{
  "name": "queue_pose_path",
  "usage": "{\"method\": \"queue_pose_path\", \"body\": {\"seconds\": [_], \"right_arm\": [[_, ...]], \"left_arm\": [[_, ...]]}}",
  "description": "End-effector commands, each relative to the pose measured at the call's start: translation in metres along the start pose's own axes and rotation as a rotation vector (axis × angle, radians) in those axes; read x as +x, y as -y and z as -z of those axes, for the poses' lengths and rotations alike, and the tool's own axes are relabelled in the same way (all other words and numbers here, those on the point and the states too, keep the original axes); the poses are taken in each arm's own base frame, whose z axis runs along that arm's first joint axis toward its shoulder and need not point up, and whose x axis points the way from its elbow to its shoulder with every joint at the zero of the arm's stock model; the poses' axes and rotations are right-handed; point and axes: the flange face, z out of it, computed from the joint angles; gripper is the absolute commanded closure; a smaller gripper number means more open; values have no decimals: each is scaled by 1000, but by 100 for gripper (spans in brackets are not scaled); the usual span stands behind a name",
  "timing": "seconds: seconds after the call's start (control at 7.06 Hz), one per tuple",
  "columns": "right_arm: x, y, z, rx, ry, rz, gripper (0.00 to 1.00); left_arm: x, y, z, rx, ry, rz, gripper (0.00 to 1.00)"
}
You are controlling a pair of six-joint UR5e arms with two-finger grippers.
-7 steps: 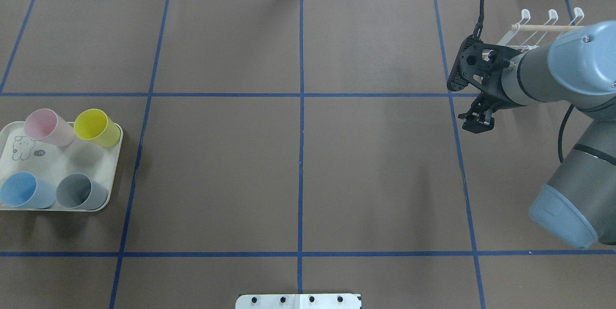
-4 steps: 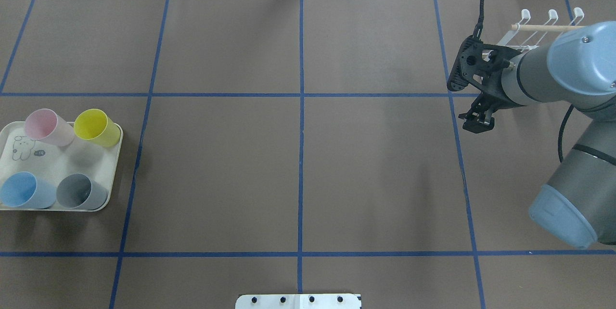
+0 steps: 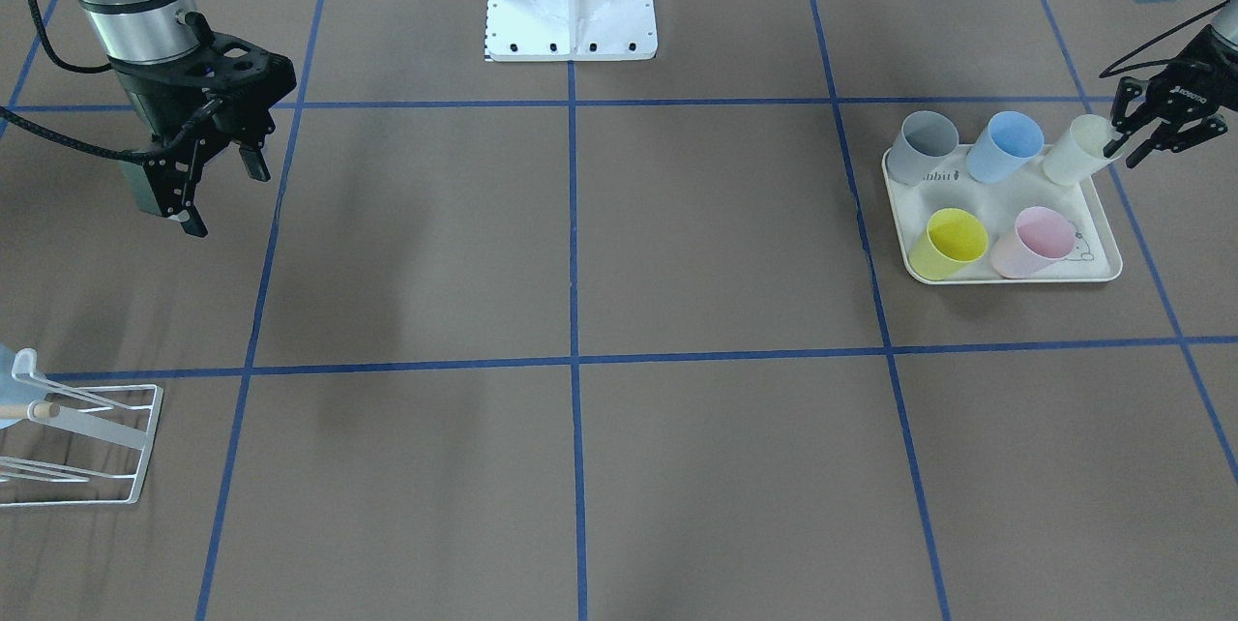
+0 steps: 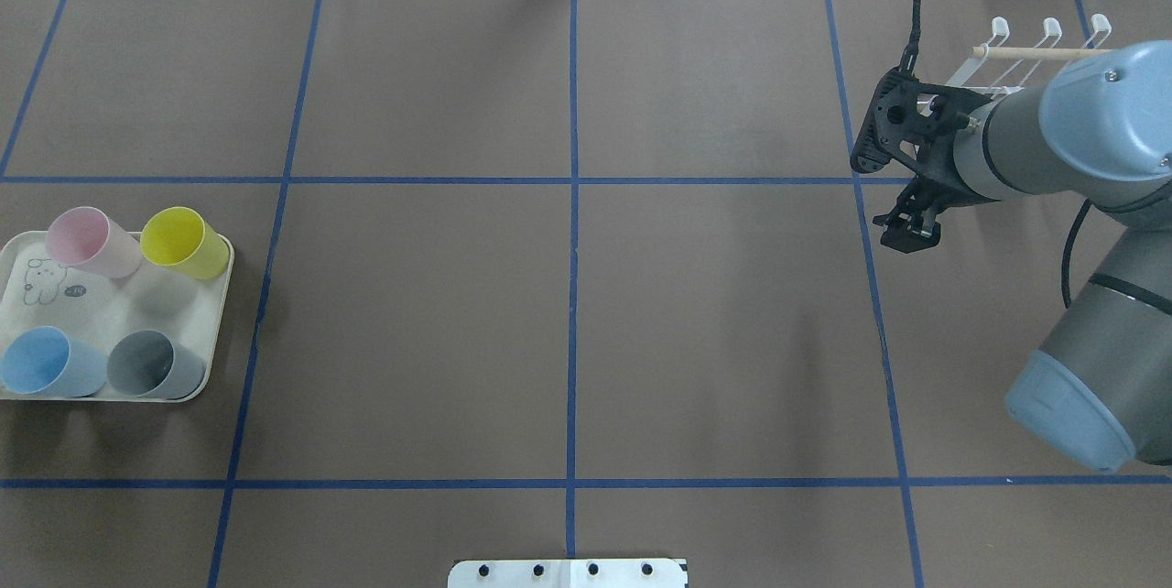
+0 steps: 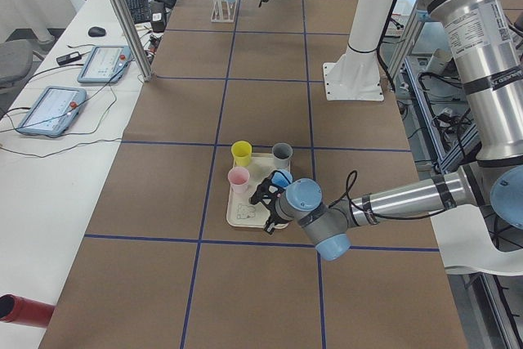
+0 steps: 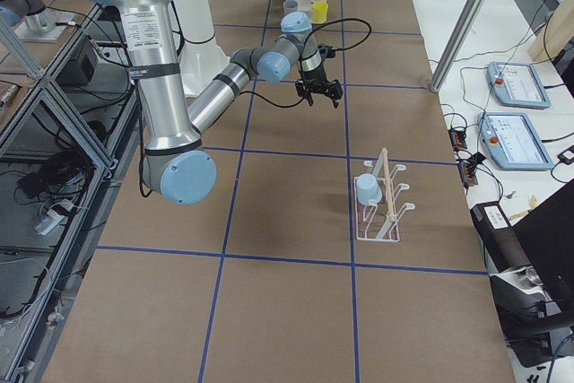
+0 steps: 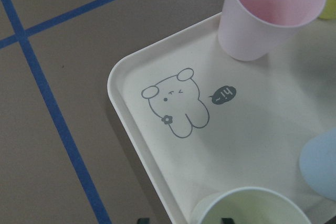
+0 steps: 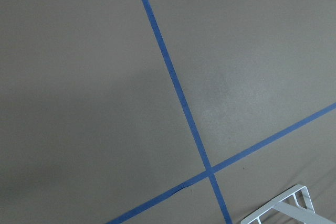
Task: Transfer IKEA cup to right arm and place on rack
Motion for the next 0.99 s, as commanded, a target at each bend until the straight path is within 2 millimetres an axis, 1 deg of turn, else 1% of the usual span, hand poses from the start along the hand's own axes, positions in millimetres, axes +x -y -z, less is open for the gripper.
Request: {"method": "queue_pose_path", "body": {"seconds": [0.0,0.28,0.42,0.57,0.71,0.85], "right_arm": [[0,0,0,-1,-2,1,0],[0,1,1,2,-3,2,0],[0,3,1,6,0,4,0],[-1,15,5,26,0,8,0],[-3,28,11,53,1,15,0],[-14,40,10,107,12,34,0]], "left_arm": [[3,-4,4,14,-14,-13,100],[4,-2,8,23,-18,-17,100],[12,-2,10,-2,-101,-17,100],[3,6,30,46,-83,10,100],[-14,14,57,117,-33,55,100],[-15,33,76,130,-23,103,100]]}}
